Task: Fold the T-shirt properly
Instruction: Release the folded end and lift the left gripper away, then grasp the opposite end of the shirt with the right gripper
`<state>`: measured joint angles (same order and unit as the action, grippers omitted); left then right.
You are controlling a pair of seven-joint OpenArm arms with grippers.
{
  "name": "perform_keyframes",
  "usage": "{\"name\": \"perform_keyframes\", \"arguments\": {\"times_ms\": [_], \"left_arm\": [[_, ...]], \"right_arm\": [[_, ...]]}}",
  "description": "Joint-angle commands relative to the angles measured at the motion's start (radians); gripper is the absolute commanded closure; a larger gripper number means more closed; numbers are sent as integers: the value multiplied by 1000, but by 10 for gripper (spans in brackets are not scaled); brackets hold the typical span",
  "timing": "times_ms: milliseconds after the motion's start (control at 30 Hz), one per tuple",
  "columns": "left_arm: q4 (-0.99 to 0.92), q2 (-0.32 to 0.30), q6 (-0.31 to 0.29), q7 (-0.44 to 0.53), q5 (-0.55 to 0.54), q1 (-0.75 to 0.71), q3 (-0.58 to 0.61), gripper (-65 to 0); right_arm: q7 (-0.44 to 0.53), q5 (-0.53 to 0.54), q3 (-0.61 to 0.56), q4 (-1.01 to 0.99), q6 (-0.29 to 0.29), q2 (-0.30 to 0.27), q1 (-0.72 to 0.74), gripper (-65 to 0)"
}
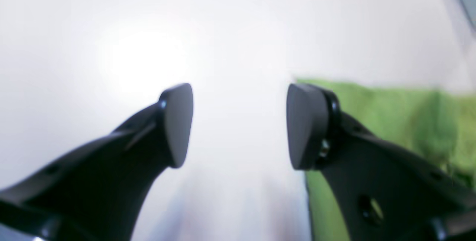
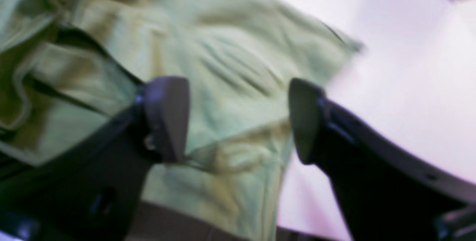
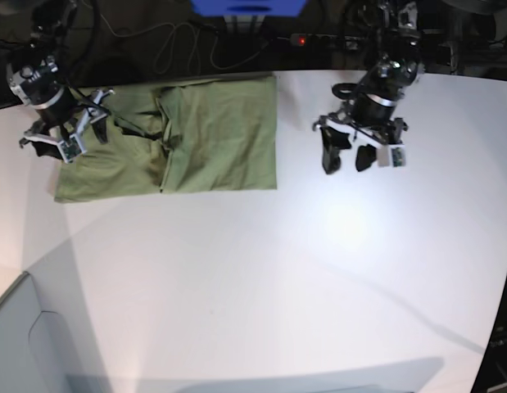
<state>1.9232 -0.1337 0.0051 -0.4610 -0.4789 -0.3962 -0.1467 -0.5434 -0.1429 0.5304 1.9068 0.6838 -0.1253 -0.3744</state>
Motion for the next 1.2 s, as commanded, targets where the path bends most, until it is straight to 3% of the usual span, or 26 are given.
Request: {"name": "perform_keyframes", "arguments": {"times_ms": [0,133,333,867,967,1167], "left_arm": [[0,-2,-6,15,-37,1,-35,-380],[-31,-13,-6,14,-134,0,-141,-380],[-34,-37,-6,14,-163,-8,-149,-380],[-35,-37,-6,14,-157,-19,-149,-380],[-35,-37,-6,14,-157,-19,-149,-380],[-35,-33,-6,14,-157,-20,-149,-380]], "right_arm": [[18,13,27,17,14,11,5,-449],[18,9,124,-43,14,66,82,-496],[18,12,210,-208,14,69,188,-545],[18,7,238,-465,14,32,232,-532],[18,9,238,-481,14,31,231,-466],[18,9,205,-479,14,39,229,-183]]}}
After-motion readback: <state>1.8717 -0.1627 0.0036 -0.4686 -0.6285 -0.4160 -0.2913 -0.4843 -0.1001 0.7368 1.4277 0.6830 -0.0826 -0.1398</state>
